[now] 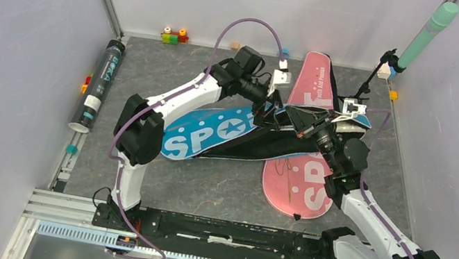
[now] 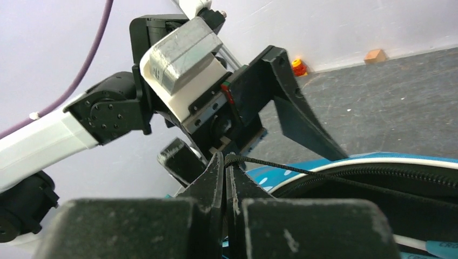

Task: Pack up the badminton gear
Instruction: Adjust the racket in the racket bag.

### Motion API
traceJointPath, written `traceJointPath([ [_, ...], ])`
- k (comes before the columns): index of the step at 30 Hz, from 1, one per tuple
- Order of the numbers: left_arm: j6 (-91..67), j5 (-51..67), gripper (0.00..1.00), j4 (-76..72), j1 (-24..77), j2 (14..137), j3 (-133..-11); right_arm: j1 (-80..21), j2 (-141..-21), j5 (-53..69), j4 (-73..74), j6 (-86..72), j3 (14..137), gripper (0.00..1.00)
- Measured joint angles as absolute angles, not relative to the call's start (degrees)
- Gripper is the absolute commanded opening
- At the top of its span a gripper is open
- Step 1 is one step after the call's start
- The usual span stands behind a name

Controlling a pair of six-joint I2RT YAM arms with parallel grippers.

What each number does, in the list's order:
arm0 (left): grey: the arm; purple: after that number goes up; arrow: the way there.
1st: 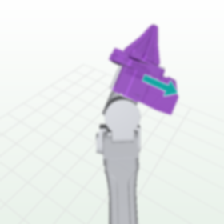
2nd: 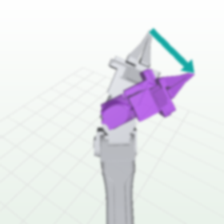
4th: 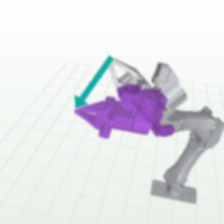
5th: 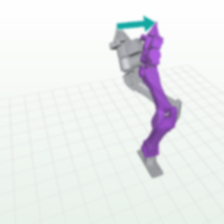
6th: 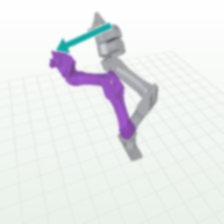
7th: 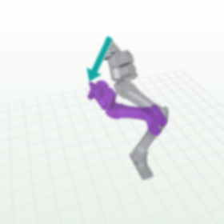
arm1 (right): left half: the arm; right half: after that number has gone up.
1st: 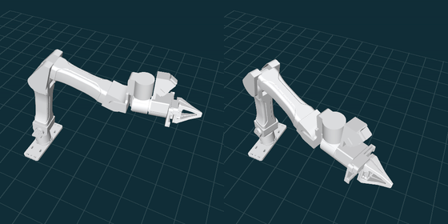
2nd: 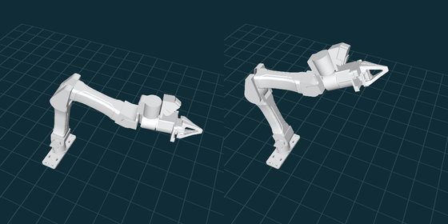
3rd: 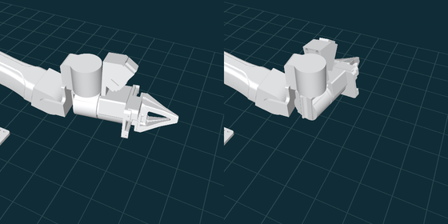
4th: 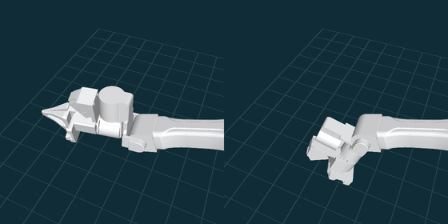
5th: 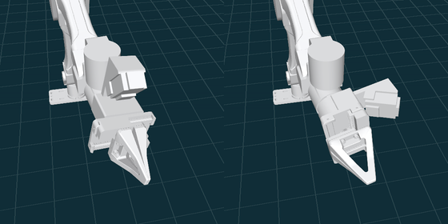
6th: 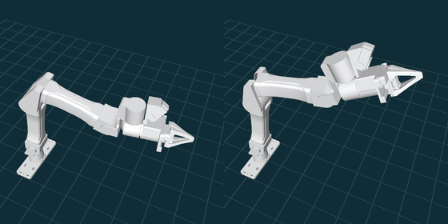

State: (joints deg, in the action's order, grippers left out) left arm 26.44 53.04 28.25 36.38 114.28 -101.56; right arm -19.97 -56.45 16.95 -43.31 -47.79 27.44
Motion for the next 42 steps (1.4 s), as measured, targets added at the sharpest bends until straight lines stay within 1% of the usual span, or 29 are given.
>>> traceJointPath([
  [1, 26.4, 52.0, 1.0, 26.1, 37.2, 114.3, -101.0, -19.9, -56.7, 17.2, -44.2, -48.5, 27.2, 0.0],
  [2, 26.4, 51.1, 0.98, 24.5, 37.9, 114.3, -100.4, -19.9, -57.0, 17.7, -45.2, -49.3, 27.0, 0.0],
  [3, 26.4, 49.6, 0.87, 22.1, 38.8, 114.3, -99.3, -19.8, -57.4, 18.1, -46.2, -50.1, 26.8, 0.0],
  [4, 26.4, 48.0, 0.7, 20.1, 39.6, 114.3, -98.3, -19.8, -57.7, 18.5, -47.0, -50.9, 26.6, 0.0],
  [7, 26.3, 43.2, 0.24, 15.6, 41.3, 114.8, -96.0, -18.8, -58.1, 17.9, -48.4, -52.4, 25.6, 0.0],
  [8, 26.2, 41.7, 0.04, 14.6, 41.7, 115.2, -95.7, -18.5, -58.1, 17.3, -48.8, -52.8, 25.4, 0.0],
  [9, 25.6, 38.8, 0.02, 13.0, 42.2, 115.7, -95.6, -18.3, -58.0, 17.7, -49.1, -53.1, 25.1, 0.0],
  [14, 24.7, 23.5, 0.02, 5.8, 42.1, 118.0, -94.1, -18.7, -53.1, 20.4, -47.7, -52.1, 22.6, 0.0],
  [17, 25.0, 16.4, 0.02, 3.7, 41.3, 118.9, -94.0, -18.9, -47.0, 20.9, -43.3, -48.9, 20.8, 0.0],
  [21, 25.5, 13.4, 0.02, 4.0, 40.4, 119.2, -94.0, -19.4, -38.0, 16.4, -32.3, -41.5, 20.1, 0.0],
  [26, 27.7, 12.6, 0.02, 4.3, 39.5, 119.2, -92.3, -19.6, -28.9, 0.6, -18.7, -30.8, 20.3, 0.0],
  [29, 29.6, 14.4, 0.02, 6.0, 38.7, 119.2, -90.7, -20.1, -27.8, -8.1, -15.6, -25.3, 21.3, 0.0],
  [31, 31.2, 18.4, 0.02, 9.0, 37.9, 119.1, -90.2, -20.2, -29.0, -11.0, -15.7, -23.0, 21.6, 0.0],
  [32, 32.4, 20.0, 0.08, 10.4, 37.6, 119.1, -90.1, -20.3, -30.3, -11.6, -16.0, -22.2, 21.8, 0.0],
  [33, 33.4, 21.8, 0.2, 12.1, 37.3, 119.1, -90.1, -20.3, -32.5, -11.7, -16.7, -21.6, 22.4, 0.0],
  [34, 34.0, 23.3, 0.41, 13.5, 37.0, 119.1, -90.0, -20.3, -34.1, -11.4, -17.3, -21.3, 22.9, 0.0],
  [36, 35.4, 27.2, 0.52, 17.4, 36.0, 119.1, -90.0, -20.3, -38.9, -9.2, -20.3, -21.2, 24.4, 0.0],
  [37, 35.7, 29.5, 0.59, 19.4, 35.6, 119.1, -90.1, -20.2, -41.1, -7.9, -21.6, -21.2, 25.2, 0.0],
  [38, 35.9, 31.2, 0.68, 21.1, 35.2, 119.1, -90.3, -20.2, -43.2, -6.5, -22.9, -21.5, 25.9, 0.0],
  [39, 36.0, 33.0, 0.75, 22.9, 34.9, 119.1, -90.6, -20.2, -45.1, -4.9, -24.0, -21.9, 26.6, 0.0],
  [41, 36.0, 36.6, 0.97, 25.8, 34.5, 119.1, -91.4, -20.1, -48.4, -1.6, -26.5, -23.1, 27.8, 0.0],
  [42, 36.1, 37.7, 1.0, 26.5, 34.4, 119.0, -91.7, -20.1, -49.6, -0.1, -27.5, -23.9, 28.3, 0.0],
])
